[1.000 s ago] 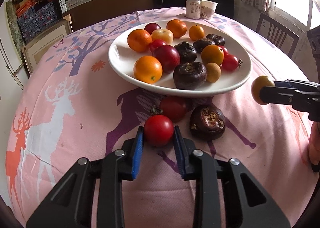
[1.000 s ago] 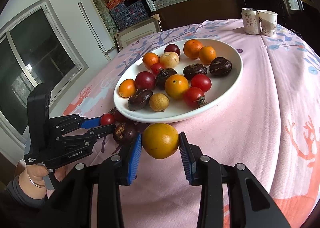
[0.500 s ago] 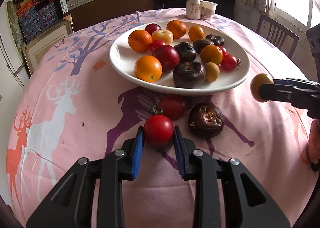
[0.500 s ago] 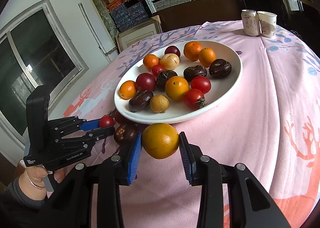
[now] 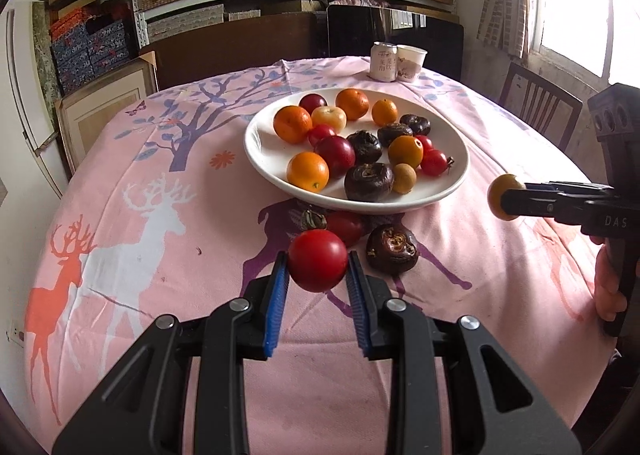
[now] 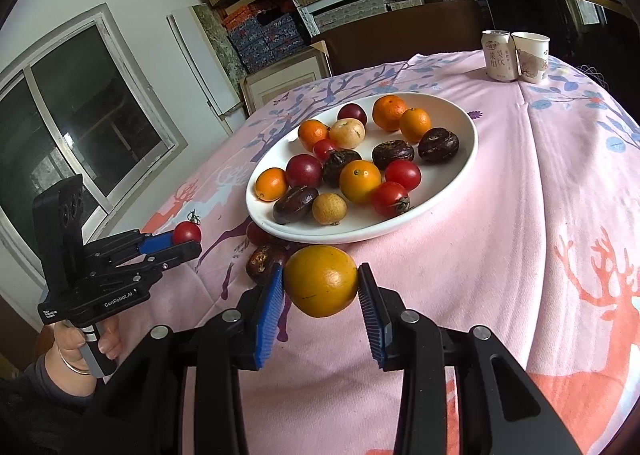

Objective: Organize fruits

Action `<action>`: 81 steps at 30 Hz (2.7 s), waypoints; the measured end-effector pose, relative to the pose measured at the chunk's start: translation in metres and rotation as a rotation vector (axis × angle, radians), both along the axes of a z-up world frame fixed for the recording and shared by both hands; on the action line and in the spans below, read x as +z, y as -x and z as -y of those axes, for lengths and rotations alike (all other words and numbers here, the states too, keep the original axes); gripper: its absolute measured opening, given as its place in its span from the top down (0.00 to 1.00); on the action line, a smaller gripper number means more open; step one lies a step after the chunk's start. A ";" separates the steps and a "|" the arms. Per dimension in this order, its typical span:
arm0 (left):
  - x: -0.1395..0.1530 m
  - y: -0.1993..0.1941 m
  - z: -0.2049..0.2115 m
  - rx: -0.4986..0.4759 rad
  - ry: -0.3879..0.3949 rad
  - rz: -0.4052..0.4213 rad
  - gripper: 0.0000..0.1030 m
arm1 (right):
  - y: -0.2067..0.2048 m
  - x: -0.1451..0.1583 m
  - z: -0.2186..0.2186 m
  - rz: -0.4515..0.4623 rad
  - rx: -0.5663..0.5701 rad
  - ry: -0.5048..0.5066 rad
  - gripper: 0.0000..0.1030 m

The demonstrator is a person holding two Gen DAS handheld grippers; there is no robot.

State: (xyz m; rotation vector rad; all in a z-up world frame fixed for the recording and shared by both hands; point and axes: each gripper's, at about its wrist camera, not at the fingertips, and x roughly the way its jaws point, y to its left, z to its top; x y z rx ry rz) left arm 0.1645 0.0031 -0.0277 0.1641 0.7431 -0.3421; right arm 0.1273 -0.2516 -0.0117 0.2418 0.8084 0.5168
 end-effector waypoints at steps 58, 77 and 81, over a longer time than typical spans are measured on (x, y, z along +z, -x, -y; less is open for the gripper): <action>-0.036 -0.044 -0.034 0.167 -0.001 -0.126 0.40 | -0.031 -0.022 -0.121 -0.042 0.086 0.335 0.60; -0.038 -0.054 0.011 0.090 -0.079 -0.124 0.40 | -0.011 -0.015 -0.008 -0.055 -0.106 0.108 0.60; -0.039 -0.059 0.037 0.054 -0.113 -0.108 0.40 | -0.009 -0.015 -0.007 -0.048 -0.097 0.097 0.60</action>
